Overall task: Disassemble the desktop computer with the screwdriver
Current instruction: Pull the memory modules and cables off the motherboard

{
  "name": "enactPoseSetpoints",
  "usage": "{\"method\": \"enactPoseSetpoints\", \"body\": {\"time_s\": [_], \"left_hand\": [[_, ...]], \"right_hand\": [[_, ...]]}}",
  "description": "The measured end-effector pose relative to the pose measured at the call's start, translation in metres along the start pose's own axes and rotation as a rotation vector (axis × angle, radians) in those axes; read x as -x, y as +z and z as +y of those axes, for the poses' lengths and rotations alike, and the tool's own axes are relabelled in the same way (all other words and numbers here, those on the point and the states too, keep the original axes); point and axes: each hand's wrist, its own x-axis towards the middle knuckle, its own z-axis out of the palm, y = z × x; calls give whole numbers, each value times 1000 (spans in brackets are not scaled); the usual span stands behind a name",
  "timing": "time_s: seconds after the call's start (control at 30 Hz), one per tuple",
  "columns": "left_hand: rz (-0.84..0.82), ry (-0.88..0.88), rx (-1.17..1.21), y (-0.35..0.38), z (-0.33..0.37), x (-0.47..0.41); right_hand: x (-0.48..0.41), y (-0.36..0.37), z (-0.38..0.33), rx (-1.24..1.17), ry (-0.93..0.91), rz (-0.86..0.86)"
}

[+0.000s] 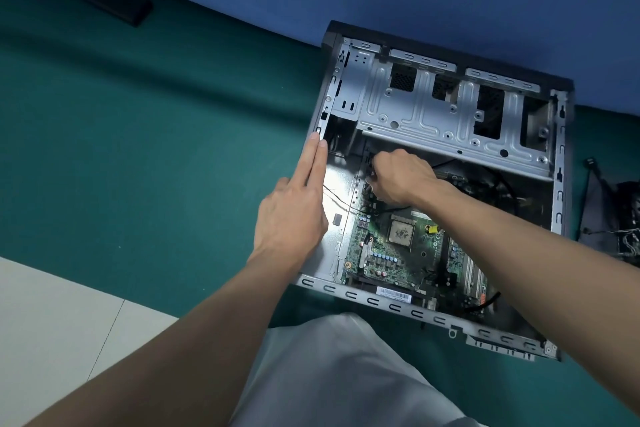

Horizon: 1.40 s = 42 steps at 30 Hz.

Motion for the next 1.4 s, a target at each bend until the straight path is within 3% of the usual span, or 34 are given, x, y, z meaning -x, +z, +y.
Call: {"method": "enactPoseSetpoints", "body": {"time_s": [0.57,1.0,1.4], "left_hand": [[5,1,23,3,1,-1],[3,12,-18,4,2,0],[40,54,19,1,0,1]], "right_hand": [[-1,5,0,-28,39,25],[8,3,-5,-229,74,11],[70,-25,35,-813,237,192]]}}
